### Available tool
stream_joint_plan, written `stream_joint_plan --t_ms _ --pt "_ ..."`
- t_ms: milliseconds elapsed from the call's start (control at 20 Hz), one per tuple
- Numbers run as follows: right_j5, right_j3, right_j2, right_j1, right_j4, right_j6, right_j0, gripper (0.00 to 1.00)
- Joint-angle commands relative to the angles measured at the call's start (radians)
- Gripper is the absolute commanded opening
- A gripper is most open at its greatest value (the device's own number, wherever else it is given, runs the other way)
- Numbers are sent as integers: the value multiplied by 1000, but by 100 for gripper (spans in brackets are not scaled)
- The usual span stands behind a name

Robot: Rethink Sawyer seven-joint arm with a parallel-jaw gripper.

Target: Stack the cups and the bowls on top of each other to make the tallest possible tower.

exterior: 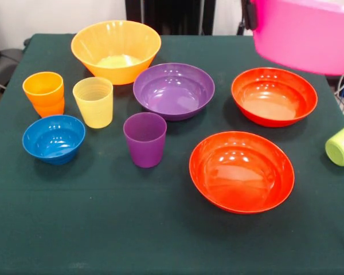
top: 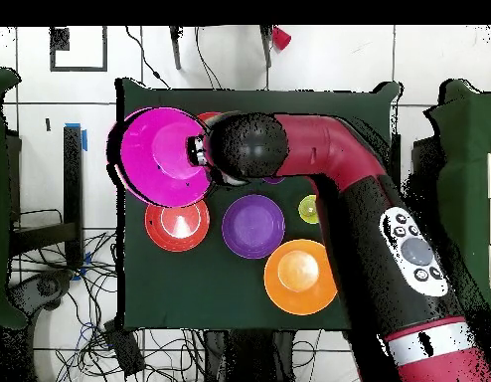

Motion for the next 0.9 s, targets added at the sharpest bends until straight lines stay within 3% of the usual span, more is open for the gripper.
stream_joint_plan --t_ms 50,900 --pt "54 -36 -52 147 15 9 -40 0" --pt "63 -173 -30 301 -47 -90 -62 0"
